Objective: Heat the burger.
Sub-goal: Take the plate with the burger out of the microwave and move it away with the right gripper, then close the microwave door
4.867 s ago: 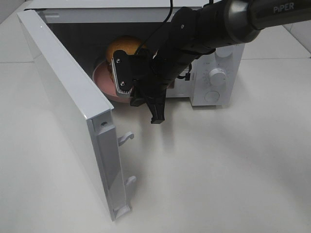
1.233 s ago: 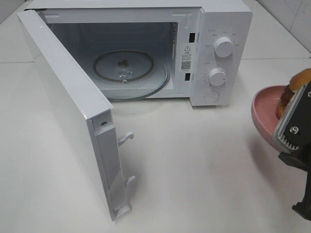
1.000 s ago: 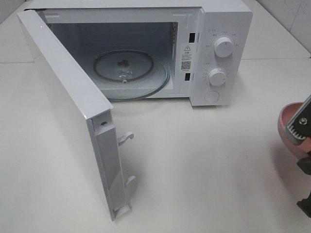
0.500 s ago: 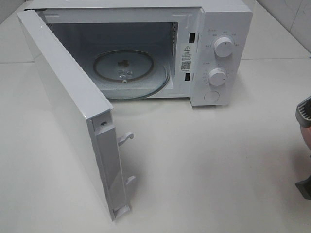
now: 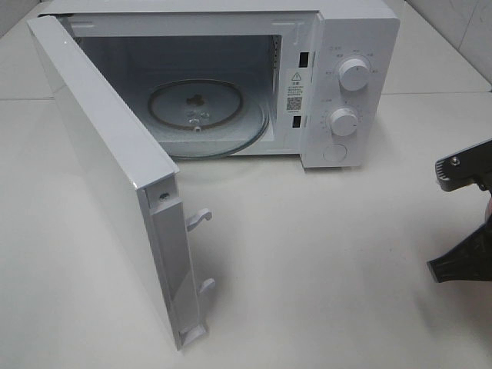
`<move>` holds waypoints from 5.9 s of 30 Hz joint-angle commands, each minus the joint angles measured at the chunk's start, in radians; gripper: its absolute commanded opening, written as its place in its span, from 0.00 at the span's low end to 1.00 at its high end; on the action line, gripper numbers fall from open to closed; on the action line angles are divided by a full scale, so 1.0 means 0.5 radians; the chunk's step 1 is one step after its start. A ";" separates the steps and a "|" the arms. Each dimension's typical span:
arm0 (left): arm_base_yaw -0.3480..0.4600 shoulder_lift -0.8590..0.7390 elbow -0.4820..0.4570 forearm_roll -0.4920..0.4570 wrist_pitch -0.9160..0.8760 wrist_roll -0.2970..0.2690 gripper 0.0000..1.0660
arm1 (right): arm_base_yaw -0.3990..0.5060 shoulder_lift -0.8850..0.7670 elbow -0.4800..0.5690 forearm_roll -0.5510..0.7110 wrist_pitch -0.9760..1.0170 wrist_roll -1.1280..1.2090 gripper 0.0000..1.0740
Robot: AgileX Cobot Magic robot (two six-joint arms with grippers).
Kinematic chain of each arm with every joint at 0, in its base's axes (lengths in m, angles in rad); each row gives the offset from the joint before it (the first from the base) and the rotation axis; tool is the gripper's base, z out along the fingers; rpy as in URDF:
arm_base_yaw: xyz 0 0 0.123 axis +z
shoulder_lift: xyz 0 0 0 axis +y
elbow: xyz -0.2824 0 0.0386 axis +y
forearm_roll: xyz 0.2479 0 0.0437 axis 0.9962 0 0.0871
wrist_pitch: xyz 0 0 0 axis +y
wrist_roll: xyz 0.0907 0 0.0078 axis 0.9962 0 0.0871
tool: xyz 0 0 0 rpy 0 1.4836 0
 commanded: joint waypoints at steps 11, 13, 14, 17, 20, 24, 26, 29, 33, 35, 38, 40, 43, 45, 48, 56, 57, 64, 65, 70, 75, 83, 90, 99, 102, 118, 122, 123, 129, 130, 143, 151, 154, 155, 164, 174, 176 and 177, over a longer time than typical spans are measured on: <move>0.006 -0.004 0.006 -0.002 -0.034 0.000 0.94 | -0.014 0.530 -0.022 -0.586 0.054 0.746 0.01; 0.006 -0.004 0.006 -0.002 -0.034 0.000 0.94 | -0.014 0.596 -0.022 -0.636 0.054 0.828 0.01; 0.006 -0.004 0.006 -0.002 -0.034 0.000 0.94 | -0.014 0.656 -0.022 -0.670 0.054 0.892 0.02; 0.006 -0.004 0.006 -0.002 -0.034 0.000 0.94 | -0.014 0.738 -0.022 -0.688 0.052 0.964 0.03; 0.006 -0.004 0.006 -0.002 -0.034 0.000 0.94 | -0.014 0.802 -0.022 -0.688 0.052 1.024 0.04; 0.006 -0.004 0.006 -0.002 -0.034 0.000 0.94 | -0.014 0.810 -0.022 -0.684 0.050 1.030 0.10; 0.006 -0.004 0.006 -0.002 -0.034 0.000 0.94 | -0.014 0.806 -0.022 -0.684 0.050 1.030 0.16; 0.006 -0.004 0.006 -0.002 -0.034 0.000 0.94 | -0.014 0.798 -0.022 -0.678 0.050 1.012 0.30; 0.006 -0.004 0.006 -0.002 -0.034 0.000 0.94 | -0.008 0.652 -0.022 -0.524 -0.006 0.838 0.53; 0.006 -0.004 0.006 -0.002 -0.034 0.000 0.94 | -0.008 0.536 -0.022 -0.422 -0.094 0.714 0.58; 0.006 -0.004 0.006 -0.002 -0.034 0.000 0.94 | -0.008 0.212 -0.022 -0.174 -0.204 0.376 0.62; 0.006 -0.004 0.006 -0.002 -0.034 0.000 0.94 | -0.008 0.118 -0.022 -0.116 -0.220 0.280 0.63; 0.006 -0.004 0.006 -0.002 -0.034 0.000 0.94 | -0.008 -0.240 -0.022 0.136 -0.266 -0.116 0.68; 0.006 -0.004 0.006 -0.002 -0.034 0.000 0.94 | -0.008 -0.320 -0.022 0.230 -0.256 -0.230 0.73; 0.006 -0.004 0.006 -0.002 -0.034 0.000 0.94 | -0.008 -0.492 -0.028 0.604 -0.186 -0.672 0.77; 0.006 -0.004 0.006 -0.002 -0.034 0.000 0.94 | -0.008 -0.694 -0.158 1.364 -0.098 -1.536 0.70; 0.006 -0.004 0.006 -0.002 -0.034 0.000 0.94 | -0.008 -0.694 -0.158 1.364 -0.098 -1.536 0.70; 0.006 -0.004 0.006 -0.002 -0.034 0.000 0.94 | -0.008 -0.696 -0.362 1.460 0.144 -1.686 0.70; 0.006 -0.004 0.006 -0.002 -0.034 0.000 0.94 | -0.008 -0.724 -0.414 1.460 0.236 -1.744 0.71; 0.006 -0.004 0.006 -0.002 -0.034 0.000 0.94 | -0.020 -1.012 -0.488 1.598 0.356 -2.062 0.71; 0.006 -0.004 0.006 -0.002 -0.034 0.000 0.94 | -0.194 -1.266 -0.494 1.782 0.470 -2.090 0.71; 0.006 -0.004 0.006 -0.002 -0.034 0.000 0.94 | -0.564 -1.878 -0.494 1.826 0.772 -2.228 0.71; 0.006 -0.004 0.006 -0.002 -0.034 0.000 0.94 | -0.754 -2.422 -0.448 1.880 0.760 -2.206 0.71; 0.006 -0.004 0.006 -0.002 -0.034 0.000 0.94 | -0.928 -2.666 -0.240 1.894 0.730 -2.158 0.72; 0.006 -0.004 0.006 -0.002 -0.034 0.000 0.94 | -0.942 -2.666 -0.174 1.930 0.648 -2.146 0.71; 0.006 -0.004 0.006 -0.002 -0.034 0.000 0.94 | -0.942 -2.666 -0.170 1.930 0.654 -2.148 0.71; 0.006 -0.004 0.006 -0.002 -0.034 0.000 0.94 | -0.942 -2.666 -0.170 1.930 0.654 -2.148 0.71; 0.006 -0.004 0.006 -0.002 -0.034 0.000 0.94 | -0.942 -2.666 -0.170 1.930 0.654 -2.148 0.71; 0.006 -0.004 0.006 -0.002 -0.034 0.000 0.94 | -0.942 -2.666 -0.170 1.930 0.654 -2.148 0.71; 0.006 -0.004 0.006 -0.002 -0.034 0.000 0.94 | -0.942 -2.666 -0.170 1.930 0.654 -2.148 0.71; 0.006 -0.004 0.006 -0.002 -0.034 0.000 0.94 | -0.942 -2.666 -0.170 1.930 0.652 -2.148 0.71; 0.006 -0.004 0.006 0.004 -0.034 -0.002 0.94 | -0.942 -2.666 -0.170 1.930 0.652 -2.148 0.71; 0.006 -0.004 0.002 0.000 -0.038 -0.054 0.94 | -0.942 -2.666 -0.170 1.930 0.652 -2.148 0.71; 0.006 -0.004 -0.006 -0.002 -0.044 -0.078 0.93 | -0.942 -2.666 -0.170 1.930 0.652 -2.148 0.71; 0.006 0.002 -0.052 0.048 -0.410 -0.100 0.35 | -0.942 -2.666 -0.170 1.930 0.652 -2.148 0.71; 0.006 0.340 0.242 0.002 -1.312 -0.090 0.00 | -0.942 -2.666 -0.170 1.930 0.652 -2.148 0.71; 0.006 0.468 0.300 -0.006 -1.520 -0.090 0.00 | -0.942 -2.666 -0.170 1.930 0.652 -2.148 0.71; 0.006 0.468 0.300 -0.006 -1.520 -0.090 0.00 | -0.942 -2.666 -0.170 1.930 0.652 -2.148 0.71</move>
